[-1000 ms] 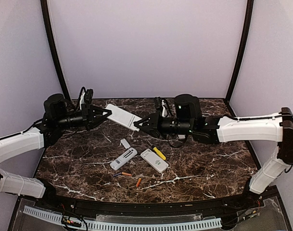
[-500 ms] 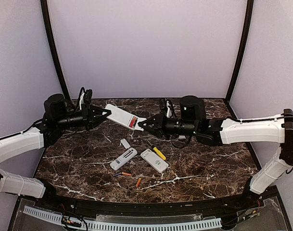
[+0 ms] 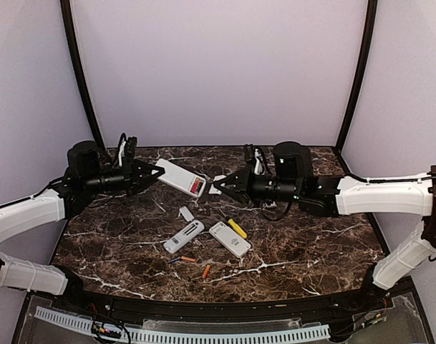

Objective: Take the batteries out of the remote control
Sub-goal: Remove the battery cover from the remote control, then place the battery cover at the center of the board.

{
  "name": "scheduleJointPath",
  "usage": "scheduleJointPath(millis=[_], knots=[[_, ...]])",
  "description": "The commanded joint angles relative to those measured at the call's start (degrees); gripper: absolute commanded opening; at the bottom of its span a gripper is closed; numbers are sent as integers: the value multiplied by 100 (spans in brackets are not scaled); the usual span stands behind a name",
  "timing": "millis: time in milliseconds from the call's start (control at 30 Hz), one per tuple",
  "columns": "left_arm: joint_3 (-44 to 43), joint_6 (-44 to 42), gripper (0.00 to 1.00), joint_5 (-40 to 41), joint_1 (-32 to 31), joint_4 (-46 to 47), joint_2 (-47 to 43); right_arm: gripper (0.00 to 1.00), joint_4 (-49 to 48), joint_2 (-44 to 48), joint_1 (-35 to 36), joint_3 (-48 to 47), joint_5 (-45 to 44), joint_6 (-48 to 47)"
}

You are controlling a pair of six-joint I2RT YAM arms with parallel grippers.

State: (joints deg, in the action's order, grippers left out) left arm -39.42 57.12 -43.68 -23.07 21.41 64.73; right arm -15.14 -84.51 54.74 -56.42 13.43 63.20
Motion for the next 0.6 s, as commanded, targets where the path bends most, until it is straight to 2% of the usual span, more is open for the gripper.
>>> scheduleJointPath(millis=[0, 167, 367, 567], knots=[[-310, -586, 0, 129, 220, -975, -126, 0, 819, 396, -28, -202, -519, -582], [-729, -1498, 0, 169, 522, -2330, 83, 0, 2235, 625, -97, -510, -1198, -1206], [-1197, -2552, 0, 21, 701, -3204, 456, 0, 3994, 665, -689, -665, -1731, -1761], [-2031, -3966, 0, 216, 699, -4300, 755, 0, 5500, -143, -1256, -1214, -2182, -2094]])
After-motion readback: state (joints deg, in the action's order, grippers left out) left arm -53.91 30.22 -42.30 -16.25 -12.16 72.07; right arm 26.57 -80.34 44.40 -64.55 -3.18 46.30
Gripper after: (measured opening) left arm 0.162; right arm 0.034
